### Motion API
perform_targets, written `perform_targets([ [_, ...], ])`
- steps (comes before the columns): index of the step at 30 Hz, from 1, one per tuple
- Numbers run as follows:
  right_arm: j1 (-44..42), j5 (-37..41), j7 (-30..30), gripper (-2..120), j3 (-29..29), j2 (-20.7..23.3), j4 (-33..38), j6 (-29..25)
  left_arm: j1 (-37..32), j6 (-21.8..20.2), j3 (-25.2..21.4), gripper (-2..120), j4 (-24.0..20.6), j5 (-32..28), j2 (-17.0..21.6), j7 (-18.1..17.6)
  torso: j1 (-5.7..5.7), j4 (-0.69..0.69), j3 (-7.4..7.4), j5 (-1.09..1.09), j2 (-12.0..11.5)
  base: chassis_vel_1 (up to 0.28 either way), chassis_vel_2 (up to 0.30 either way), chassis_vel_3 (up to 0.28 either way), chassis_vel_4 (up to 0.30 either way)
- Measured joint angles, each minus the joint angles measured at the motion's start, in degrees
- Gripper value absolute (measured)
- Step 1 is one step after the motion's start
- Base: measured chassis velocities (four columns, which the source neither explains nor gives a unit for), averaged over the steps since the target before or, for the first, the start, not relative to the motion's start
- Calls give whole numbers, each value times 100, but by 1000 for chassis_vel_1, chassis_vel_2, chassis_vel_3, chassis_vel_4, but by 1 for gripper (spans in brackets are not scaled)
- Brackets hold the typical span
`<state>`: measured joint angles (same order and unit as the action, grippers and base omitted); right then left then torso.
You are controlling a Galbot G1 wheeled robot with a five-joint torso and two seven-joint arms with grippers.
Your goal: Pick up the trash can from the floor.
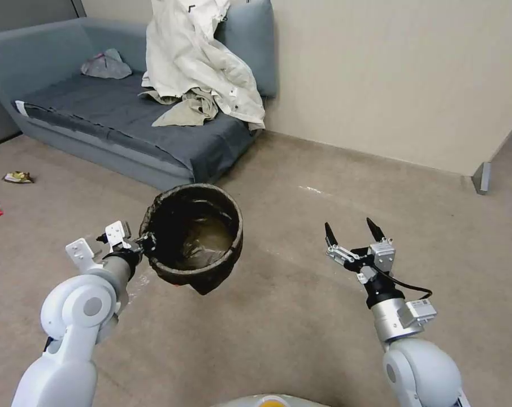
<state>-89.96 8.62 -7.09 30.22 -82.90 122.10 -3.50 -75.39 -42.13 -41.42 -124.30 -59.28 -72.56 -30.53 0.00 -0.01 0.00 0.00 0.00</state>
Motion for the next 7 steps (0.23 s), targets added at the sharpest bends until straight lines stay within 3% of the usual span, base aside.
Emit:
perform_targets([
  [7, 2, -28, -9, 100, -23, -45, 35, 41, 3, 0, -52, 4, 46, -21, 42, 17, 0, 0, 0, 0, 0, 0, 0, 0, 0],
])
